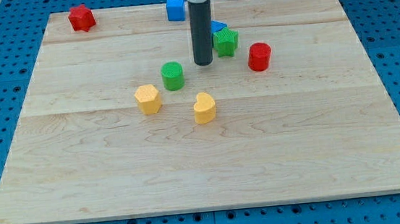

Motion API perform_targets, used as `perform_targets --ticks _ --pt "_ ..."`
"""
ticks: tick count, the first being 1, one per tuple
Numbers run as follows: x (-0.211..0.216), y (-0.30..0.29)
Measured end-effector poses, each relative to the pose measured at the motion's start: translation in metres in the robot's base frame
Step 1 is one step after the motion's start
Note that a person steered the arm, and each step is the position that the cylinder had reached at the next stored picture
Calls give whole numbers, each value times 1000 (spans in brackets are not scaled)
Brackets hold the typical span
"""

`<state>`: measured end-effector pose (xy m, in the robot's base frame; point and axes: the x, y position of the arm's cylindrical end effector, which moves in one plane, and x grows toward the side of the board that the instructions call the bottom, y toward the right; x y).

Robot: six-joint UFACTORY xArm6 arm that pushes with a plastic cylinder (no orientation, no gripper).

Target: Push green star to the top right of the board

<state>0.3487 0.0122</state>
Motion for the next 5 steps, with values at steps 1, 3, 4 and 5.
perform_targets --ticks 1,3,4,5 --pt "-15 2" --pt "-17 76" --pt "-20 64" --pt "-24 62"
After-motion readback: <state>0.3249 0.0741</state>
